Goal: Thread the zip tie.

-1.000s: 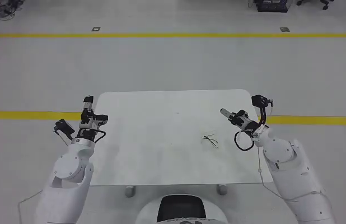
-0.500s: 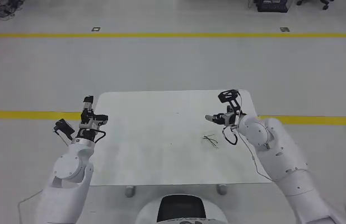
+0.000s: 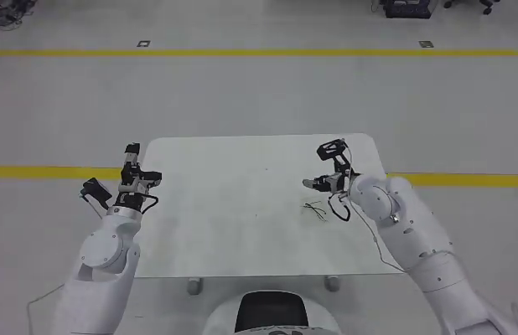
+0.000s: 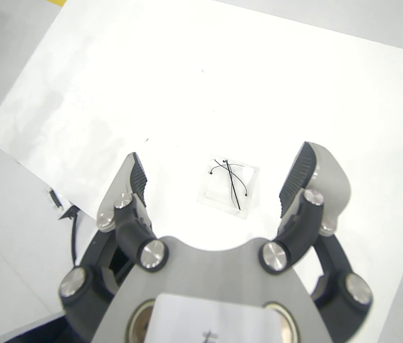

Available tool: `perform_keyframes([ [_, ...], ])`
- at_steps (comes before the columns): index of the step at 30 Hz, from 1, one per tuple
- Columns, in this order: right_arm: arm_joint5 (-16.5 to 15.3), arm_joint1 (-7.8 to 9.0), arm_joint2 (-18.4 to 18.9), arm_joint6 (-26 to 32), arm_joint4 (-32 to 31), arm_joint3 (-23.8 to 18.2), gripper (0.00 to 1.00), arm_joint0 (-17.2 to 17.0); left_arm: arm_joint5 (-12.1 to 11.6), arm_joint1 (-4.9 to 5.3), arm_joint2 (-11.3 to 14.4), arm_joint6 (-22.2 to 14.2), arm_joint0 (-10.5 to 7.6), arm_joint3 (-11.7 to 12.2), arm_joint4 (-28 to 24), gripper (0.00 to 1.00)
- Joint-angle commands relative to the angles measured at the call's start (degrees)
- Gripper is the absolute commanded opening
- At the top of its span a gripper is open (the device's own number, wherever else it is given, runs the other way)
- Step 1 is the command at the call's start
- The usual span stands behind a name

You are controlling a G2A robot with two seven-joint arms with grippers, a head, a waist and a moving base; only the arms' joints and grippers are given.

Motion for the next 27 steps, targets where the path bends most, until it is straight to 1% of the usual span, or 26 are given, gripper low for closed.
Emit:
perform_keyframes([
  [1,-1.4,-0.3,-2.1,3.2,-1.4,2.0,1.0,1.9,0.0,0.0,0.0,0.0,0.0,0.0,0.0,1.0],
  [5,-2.3,-1.38,-5.8,5.1,-0.8,7.2,1.0,6.0,0.0,0.0,0.0,0.0,0.0,0.0,0.0,1.0],
  [8,-2.9,-2.19,-8.4,6.7,-0.2,10.9,1.0,8.3,0.0,0.0,0.0,0.0,0.0,0.0,0.0,1.0],
  [10,-4.3,-2.75,-10.3,8.2,0.2,13.3,1.0,9.9,0.0,0.0,0.0,0.0,0.0,0.0,0.0,1.0],
  [19,-4.3,-2.75,-10.3,8.2,0.2,13.3,1.0,9.9,0.0,0.0,0.0,0.0,0.0,0.0,0.0,1.0],
  [20,-4.7,-2.73,-10.6,8.4,-0.4,13.1,1.0,9.8,0.0,0.0,0.0,0.0,0.0,0.0,0.0,1.0],
  [22,-5.3,-2.61,-11.4,9.7,-3.1,12.0,1.0,9.6,0.0,0.0,0.0,0.0,0.0,0.0,0.0,1.0],
  [23,-5.6,-2.55,-11.7,11.4,-3.8,11.2,1.0,9.6,0.0,0.0,0.0,0.0,0.0,0.0,0.0,1.0],
  [25,-5.6,-2.46,-11.8,13.5,-4.1,10.1,1.0,9.4,0.0,0.0,0.0,0.0,0.0,0.0,0.0,1.0],
  [27,-5.7,-2.35,-11.9,16.8,-4.6,9.2,1.0,9.6,0.0,0.0,0.0,0.0,0.0,0.0,0.0,1.0],
])
